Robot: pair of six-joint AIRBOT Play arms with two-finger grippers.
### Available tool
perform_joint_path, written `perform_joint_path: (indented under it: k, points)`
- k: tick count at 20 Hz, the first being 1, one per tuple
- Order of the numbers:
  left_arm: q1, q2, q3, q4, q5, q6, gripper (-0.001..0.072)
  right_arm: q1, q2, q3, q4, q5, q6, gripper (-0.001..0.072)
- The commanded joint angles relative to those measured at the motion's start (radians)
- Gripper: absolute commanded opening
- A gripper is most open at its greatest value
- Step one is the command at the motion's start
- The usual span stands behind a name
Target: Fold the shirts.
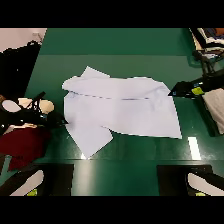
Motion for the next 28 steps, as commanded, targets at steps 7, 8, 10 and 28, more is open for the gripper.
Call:
perform_joint_path:
  k: [7, 8, 10, 28]
  points:
    - [-0.052, 0.005, -0.093, -0.090, 0.188, 0.014, 0.0535, -0.077, 0.091, -0.076, 0.049, -0.030, 0.000, 0.0428]
    - [-0.098, 0.005, -0.093, -0.089, 0.208, 0.016, 0.0417, -0.077, 0.091, -0.076, 0.049, -0.032, 0.001, 0.0428]
    - [-0.181, 0.005, -0.093, -0.085, 0.244, 0.021, 0.0362, -0.078, 0.091, -0.076, 0.047, -0.023, 0.000, 0.0428]
    - [-0.203, 0.005, 0.094, -0.079, 0.153, 0.011, 0.0025, -0.484, 0.052, -0.581, -0.071, 0.053, -0.034, 0.0529]
